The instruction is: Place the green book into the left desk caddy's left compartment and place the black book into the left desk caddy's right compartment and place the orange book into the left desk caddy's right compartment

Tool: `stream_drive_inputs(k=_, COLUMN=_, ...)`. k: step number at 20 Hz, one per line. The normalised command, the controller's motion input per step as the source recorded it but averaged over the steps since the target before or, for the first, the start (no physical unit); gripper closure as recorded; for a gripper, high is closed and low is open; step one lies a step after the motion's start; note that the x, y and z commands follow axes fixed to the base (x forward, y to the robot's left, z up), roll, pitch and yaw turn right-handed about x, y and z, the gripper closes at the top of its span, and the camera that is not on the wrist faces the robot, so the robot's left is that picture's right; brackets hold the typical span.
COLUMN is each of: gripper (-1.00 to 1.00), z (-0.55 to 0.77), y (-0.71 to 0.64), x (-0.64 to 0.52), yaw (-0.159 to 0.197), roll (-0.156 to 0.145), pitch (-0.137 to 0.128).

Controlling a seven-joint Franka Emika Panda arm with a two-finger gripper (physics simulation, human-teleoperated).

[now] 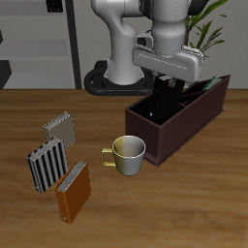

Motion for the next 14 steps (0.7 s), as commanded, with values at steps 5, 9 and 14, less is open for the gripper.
stream_drive_inputs(k=5, gripper=1.00, z=-0.17, y=0.03, x=0.06, yaw=0.005, roll=0.011, pitch=0.023)
stream_drive_inputs(k=9, gripper=1.00, z=-0.17, y=-0.04, x=0.07, yaw=0.000, roll=-0.004, pitch=0.044)
stream_drive_inputs(k=14, gripper=1.00, z=-0.18, y=0.09, x=0.07, yaw=0.023, roll=0.014, pitch=0.029)
